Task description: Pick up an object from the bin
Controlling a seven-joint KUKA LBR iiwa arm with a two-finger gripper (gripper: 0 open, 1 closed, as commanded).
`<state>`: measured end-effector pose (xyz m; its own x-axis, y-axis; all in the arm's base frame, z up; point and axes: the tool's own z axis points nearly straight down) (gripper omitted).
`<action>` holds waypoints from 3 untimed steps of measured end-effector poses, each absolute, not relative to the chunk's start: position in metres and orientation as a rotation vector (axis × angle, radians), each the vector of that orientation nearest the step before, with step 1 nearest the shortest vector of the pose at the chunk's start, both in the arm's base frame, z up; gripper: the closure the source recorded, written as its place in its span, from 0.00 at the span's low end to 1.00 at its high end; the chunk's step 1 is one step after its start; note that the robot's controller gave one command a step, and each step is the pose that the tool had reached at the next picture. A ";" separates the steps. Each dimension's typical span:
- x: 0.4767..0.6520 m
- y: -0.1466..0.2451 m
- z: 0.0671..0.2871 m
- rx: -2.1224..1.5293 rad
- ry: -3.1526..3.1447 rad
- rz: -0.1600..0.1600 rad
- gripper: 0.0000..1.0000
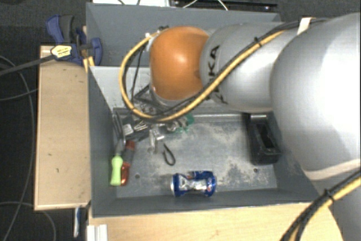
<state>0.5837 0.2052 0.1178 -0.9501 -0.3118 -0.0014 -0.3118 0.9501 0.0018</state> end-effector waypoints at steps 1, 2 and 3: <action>0.582 0.240 0.164 -0.347 3.111 0.007 0.00; 0.587 0.257 0.105 -0.796 3.025 0.009 0.00; 0.591 0.256 0.076 -0.960 2.965 0.004 0.00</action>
Offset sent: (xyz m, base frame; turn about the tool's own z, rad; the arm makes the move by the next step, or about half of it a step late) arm 0.0003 0.0503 -0.0170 -0.2007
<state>0.5912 0.2561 0.0756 -0.8099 -0.5861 -0.0242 -0.5861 0.8102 -0.0054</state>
